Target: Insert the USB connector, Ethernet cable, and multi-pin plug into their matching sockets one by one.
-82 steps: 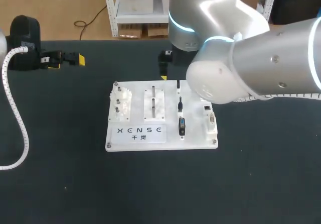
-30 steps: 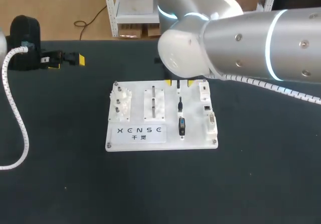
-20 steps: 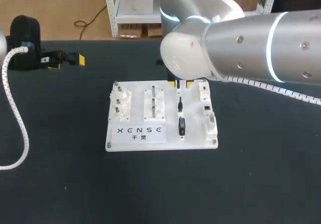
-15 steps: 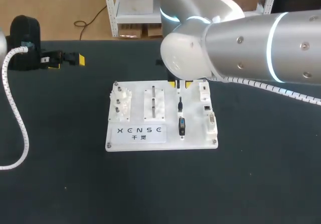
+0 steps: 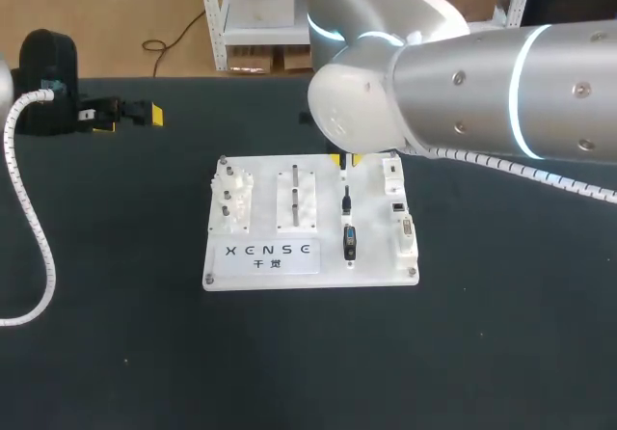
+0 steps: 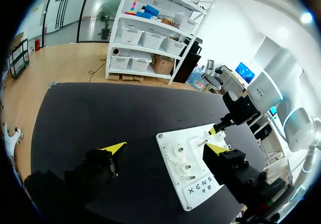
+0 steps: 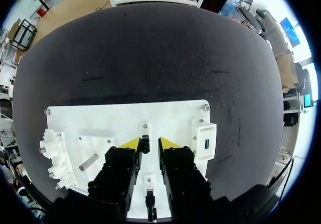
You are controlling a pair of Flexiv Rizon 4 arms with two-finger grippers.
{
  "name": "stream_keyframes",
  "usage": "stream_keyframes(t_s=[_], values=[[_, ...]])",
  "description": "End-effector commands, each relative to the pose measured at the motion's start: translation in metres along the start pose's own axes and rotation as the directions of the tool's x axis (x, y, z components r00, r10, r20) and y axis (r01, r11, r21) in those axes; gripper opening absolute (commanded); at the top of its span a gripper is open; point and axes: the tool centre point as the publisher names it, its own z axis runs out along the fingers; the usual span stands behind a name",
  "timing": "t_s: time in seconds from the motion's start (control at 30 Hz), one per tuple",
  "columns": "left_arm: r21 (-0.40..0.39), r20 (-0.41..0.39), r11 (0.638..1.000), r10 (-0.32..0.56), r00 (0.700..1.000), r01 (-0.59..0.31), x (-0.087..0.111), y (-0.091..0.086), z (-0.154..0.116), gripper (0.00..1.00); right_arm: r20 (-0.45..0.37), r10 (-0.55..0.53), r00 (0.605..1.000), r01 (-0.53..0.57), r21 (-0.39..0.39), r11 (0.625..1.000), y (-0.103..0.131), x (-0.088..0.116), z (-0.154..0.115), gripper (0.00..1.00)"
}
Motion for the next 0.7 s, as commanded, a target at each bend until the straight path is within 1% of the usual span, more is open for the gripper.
stream_keyframes(t_s=[0.03,0.1,0.43,0.7], values=[[0.000,0.000,1.000,0.000,1.000,0.000,0.000,0.000,0.000,1.00,0.009,0.002,1.000,-0.002,0.006,1.000,0.000,0.001,0.001,0.05],[0.000,0.000,1.000,0.000,1.000,0.000,0.000,0.000,0.000,1.00,0.012,0.000,1.000,0.000,0.008,1.000,0.000,0.001,0.001,0.00],[0.000,0.000,1.000,0.000,1.000,0.000,0.000,0.000,0.000,1.00,0.038,-0.011,0.999,0.011,0.012,1.000,0.000,0.003,0.000,0.00],[0.000,0.000,1.000,0.000,1.000,0.000,0.000,0.000,0.000,1.00,0.065,-0.007,0.998,0.007,0.006,1.000,-0.002,0.003,-0.009,0.00]])
